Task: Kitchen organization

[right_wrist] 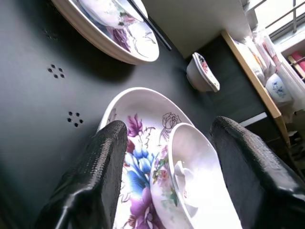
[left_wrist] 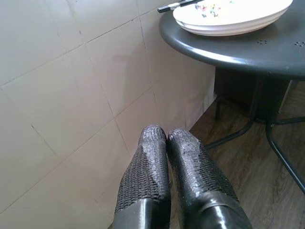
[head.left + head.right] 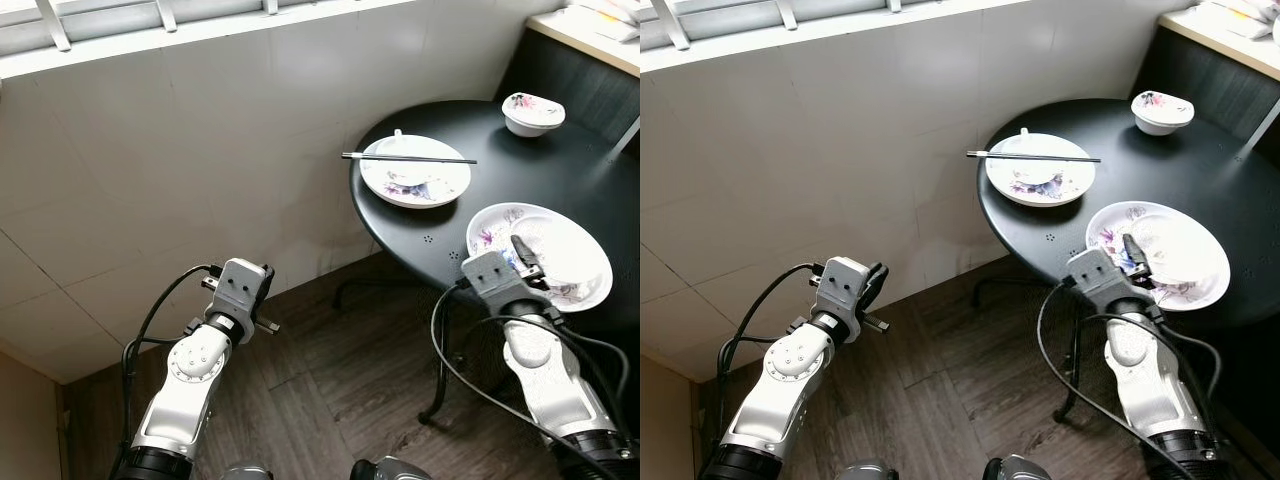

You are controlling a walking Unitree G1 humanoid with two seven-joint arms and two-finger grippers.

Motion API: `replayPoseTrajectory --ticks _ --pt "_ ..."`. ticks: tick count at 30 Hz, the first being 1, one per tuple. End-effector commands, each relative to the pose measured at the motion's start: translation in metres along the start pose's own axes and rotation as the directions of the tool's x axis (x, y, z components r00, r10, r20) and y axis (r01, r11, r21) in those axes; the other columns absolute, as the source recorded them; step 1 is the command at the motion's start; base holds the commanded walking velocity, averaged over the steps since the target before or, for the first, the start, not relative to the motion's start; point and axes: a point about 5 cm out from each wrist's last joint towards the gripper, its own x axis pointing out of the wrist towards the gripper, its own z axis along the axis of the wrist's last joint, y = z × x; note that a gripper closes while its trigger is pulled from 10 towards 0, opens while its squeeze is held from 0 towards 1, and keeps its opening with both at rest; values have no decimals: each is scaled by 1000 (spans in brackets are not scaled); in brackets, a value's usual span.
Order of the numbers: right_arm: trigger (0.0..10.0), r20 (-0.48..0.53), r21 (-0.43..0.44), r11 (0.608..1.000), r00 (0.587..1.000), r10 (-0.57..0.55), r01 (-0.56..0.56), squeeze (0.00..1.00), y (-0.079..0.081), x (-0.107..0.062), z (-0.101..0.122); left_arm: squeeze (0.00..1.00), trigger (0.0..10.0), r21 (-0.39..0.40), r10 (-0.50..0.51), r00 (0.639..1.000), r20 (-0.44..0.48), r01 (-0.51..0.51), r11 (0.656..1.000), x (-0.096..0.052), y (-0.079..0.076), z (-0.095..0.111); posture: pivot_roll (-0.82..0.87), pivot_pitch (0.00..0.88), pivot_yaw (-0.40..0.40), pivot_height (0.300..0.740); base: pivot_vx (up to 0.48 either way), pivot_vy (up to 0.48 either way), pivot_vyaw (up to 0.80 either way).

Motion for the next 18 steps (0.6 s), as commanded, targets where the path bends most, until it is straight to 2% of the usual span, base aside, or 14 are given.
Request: replayPoseTrajectory --ticks 1,3,6,11,18 --pt "10000 -5 -29 1000 1000 -7 7 0 -6 2 -3 0 10000 5 -5 1000 -2 5 1000 2 -1 0 129 0 -31 740 0 0 0" --pt "10000 -44 -36 999 999 -16 14 0 -12 6 -11 0 10000 6 -8 1000 -3 8 1000 2 -2 0 130 0 -32 740 0 0 0" --pt "10000 -71 19 1000 997 4 -3 0 -15 8 -18 0 10000 5 -5 1000 -6 5 1000 2 -1 0 133 0 -31 740 0 0 0" --pt "10000 -114 -6 1000 993 -23 22 0 -26 11 -28 0 10000 8 -1 1000 -11 1 1000 2 0 -1 138 0 -34 740 0 0 0" --pt "10000 -114 20 1000 993 3 0 0 -25 13 -32 0 10000 8 1 1000 -15 -1 1000 2 1 -2 138 0 -33 740 0 0 0"
